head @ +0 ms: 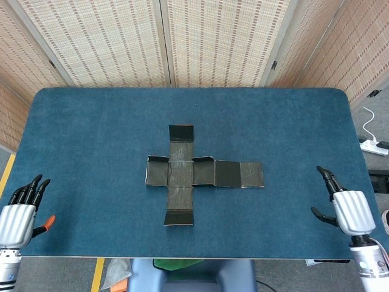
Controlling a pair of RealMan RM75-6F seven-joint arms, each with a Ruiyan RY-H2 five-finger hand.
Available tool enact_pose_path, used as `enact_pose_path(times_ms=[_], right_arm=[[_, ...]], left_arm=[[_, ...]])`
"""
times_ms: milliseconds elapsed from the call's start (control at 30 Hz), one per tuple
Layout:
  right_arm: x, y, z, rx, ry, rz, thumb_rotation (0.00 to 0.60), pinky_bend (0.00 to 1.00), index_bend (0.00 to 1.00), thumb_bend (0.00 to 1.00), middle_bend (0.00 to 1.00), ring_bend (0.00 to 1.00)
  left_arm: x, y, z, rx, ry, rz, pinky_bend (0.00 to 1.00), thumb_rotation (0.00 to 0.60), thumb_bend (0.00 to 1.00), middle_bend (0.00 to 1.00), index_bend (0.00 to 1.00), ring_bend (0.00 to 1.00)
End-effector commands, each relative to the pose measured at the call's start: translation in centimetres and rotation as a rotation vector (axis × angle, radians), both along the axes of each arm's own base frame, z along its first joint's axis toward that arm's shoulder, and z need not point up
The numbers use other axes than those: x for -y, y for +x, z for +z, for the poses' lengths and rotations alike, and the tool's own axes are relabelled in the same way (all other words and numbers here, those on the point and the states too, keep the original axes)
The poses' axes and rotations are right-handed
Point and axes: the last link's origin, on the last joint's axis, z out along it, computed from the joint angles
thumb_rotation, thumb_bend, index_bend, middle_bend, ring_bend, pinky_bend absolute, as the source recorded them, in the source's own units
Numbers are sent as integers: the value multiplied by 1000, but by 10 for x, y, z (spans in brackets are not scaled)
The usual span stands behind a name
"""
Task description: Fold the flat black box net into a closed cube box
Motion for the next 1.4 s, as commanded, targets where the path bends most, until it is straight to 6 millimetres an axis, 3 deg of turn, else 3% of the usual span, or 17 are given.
enact_pose_path(times_ms=[33,600,1400], right_arm=[[35,38,-32,25,125,10,600,940,0,141,101,699],[118,88,-139,32,408,-144,600,950,0,108,30,725],[175,135,-195,-24,534,-294,600,952,0,121,26,731]], left_arm=[[-1,-1,0,-2,1,0,192,600,219,144,148,157],[-9,-3,-2,-20,-11,-19,191,600,218,143,148,157],[-19,-3,-9,-33,-50,-6,188,600,219,134,145,156]])
